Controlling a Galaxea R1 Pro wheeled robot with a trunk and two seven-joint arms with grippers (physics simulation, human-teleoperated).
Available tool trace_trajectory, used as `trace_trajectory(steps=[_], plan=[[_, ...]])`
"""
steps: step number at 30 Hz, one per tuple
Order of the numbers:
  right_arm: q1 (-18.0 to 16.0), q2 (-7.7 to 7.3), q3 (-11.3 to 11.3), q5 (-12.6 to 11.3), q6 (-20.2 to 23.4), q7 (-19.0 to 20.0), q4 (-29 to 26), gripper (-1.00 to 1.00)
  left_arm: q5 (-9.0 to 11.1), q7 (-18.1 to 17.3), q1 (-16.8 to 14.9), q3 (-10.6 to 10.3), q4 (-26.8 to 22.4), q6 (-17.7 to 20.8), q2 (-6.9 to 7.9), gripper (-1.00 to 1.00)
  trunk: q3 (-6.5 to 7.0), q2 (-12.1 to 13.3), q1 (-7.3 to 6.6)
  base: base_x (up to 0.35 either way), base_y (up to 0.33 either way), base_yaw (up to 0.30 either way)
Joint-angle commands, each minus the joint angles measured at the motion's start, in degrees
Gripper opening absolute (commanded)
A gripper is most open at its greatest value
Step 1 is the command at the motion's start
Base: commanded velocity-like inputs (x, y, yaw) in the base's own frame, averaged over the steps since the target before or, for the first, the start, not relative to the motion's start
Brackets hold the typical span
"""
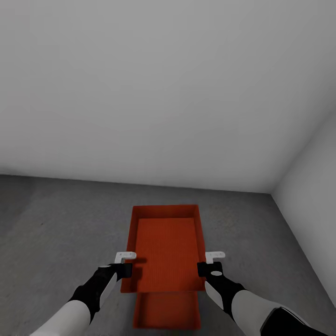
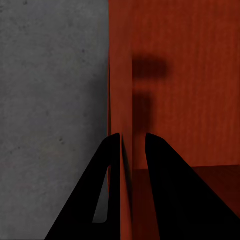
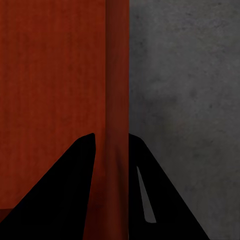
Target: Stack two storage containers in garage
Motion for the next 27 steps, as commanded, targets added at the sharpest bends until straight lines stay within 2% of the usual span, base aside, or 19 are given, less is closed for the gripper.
trace_trajectory(steps=[1, 27], plan=[[-0.1, -0.79, -2.2, 0.4, -1.8, -3.2, -0.1, -1.0, -0.1, 0.2, 0.0, 0.9, 0.0, 0.3, 0.06, -1.0, -0.15, -0.1, 0.01, 0.0, 0.0, 0.0], [-0.1, -0.79, -2.2, 0.4, -1.7, -3.2, -0.1, -1.0, -0.1, 0.2, 0.0, 0.9, 0.0, 0.3, 0.06, -1.0, -2.51, -0.1, 0.01, 0.0, 0.0, 0.0]])
